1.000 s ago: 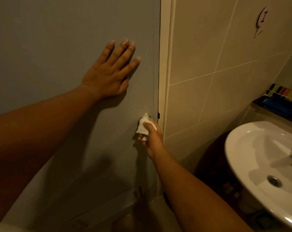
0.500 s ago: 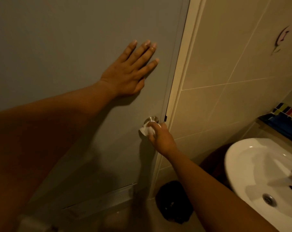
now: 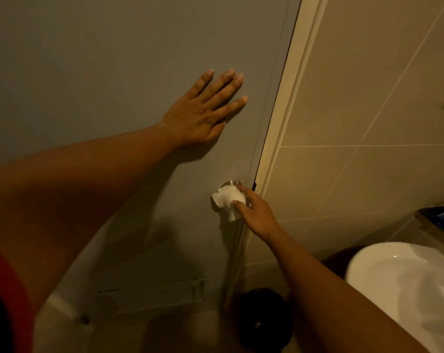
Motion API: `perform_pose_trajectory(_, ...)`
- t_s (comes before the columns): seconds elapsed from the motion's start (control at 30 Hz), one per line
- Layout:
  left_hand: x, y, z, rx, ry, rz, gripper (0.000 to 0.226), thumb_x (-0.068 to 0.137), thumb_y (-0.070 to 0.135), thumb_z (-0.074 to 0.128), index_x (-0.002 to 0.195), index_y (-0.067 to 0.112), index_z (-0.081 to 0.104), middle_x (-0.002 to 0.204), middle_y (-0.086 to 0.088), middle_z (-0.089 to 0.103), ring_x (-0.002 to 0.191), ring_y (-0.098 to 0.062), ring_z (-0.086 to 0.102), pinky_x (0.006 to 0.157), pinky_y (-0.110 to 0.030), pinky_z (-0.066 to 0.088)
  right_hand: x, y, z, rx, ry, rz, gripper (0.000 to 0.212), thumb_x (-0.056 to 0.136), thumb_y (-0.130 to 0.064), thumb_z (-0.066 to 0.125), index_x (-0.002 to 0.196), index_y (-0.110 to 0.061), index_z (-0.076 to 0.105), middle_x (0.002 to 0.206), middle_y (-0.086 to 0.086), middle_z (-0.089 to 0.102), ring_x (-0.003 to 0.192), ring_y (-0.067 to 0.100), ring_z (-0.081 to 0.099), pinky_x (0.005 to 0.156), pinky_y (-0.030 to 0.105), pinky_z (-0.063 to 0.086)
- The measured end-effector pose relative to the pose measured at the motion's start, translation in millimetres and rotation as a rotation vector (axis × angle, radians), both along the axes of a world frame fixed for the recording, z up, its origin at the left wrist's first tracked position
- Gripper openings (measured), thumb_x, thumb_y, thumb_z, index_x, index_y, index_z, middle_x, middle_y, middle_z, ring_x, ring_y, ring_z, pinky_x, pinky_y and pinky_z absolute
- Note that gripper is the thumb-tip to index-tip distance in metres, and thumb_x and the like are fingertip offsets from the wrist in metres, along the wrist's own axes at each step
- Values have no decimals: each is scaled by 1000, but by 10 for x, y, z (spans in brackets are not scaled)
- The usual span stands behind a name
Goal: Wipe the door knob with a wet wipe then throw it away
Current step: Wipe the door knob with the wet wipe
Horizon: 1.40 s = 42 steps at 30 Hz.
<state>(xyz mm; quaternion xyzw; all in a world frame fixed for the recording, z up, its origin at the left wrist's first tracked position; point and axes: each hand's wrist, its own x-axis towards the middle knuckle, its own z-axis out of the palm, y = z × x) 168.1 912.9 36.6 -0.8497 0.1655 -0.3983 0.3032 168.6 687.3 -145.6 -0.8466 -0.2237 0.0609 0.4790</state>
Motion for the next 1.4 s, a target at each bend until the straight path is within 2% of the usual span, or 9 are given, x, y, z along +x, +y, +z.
perform_pose_trajectory(0.2,-302,-254,-318,-371,97,34,51,100,36,38,148,19,39,159,-16,28,149,-32,22,121,-48,17,78,-127,-4,-28,-4,33,45,93,-22,47,138,-22,48,139,7,53,122,23,51,98,30,41)
perform_pose_trajectory(0.33,-559,-454,-873,-603,76,75,32,96,32,48,117,17,67,124,-14,61,115,-32,57,93,-43,42,143,-177,-17,-99,-126,49,41,90,-17,55,131,-16,56,132,7,56,122,25,49,105,39,42)
perform_pose_trajectory(0.43,-578,-652,-1207,-805,356,159,34,97,35,45,116,18,67,109,-7,61,104,-26,56,89,-38,39,179,-174,1,-100,-201,78,40,88,-21,62,127,-12,60,121,8,57,113,23,52,99,32,43)
perform_pose_trajectory(0.63,-578,-896,-1639,-1229,675,180,42,94,31,56,133,16,57,121,-8,58,107,-22,60,94,-32,50,234,-176,-19,-49,-182,107,42,85,-19,68,125,-10,61,115,6,59,95,14,59,87,21,47)
perform_pose_trajectory(0.83,-552,-993,-1699,-1365,659,141,52,89,19,63,139,14,52,126,-10,56,109,-17,56,91,-21,43,196,-165,-150,8,-173,98,40,86,-25,67,122,-11,60,113,8,61,94,17,61,82,23,48)
perform_pose_trajectory(0.97,-564,-980,-1702,-1472,640,146,48,87,13,65,135,12,57,127,-13,60,112,-24,60,97,-30,50,212,-163,-163,-15,-226,124,40,85,-31,65,119,-11,61,109,9,61,91,18,61,77,22,46)
perform_pose_trajectory(1.13,-555,-1049,-1777,-1805,554,154,44,83,5,67,127,7,64,117,-16,71,106,-28,68,99,-39,53,335,-151,-17,-175,-419,239,45,85,-26,63,127,-10,57,119,12,56,105,26,55,83,27,42)
perform_pose_trajectory(1.3,-589,-1195,-1975,-2256,465,99,41,86,7,67,128,7,63,119,-14,71,98,-17,70,80,-19,58,366,-135,43,-197,-438,312,42,87,-26,61,126,-11,59,128,12,54,114,26,52,93,30,42)
perform_pose_trajectory(1.4,-563,-1222,-1970,-2162,353,129,41,84,3,69,126,6,64,118,-15,71,106,-24,69,84,-22,57,316,-199,-39,-62,-292,222,42,87,-26,64,125,-10,59,121,10,58,105,24,58,91,30,48)
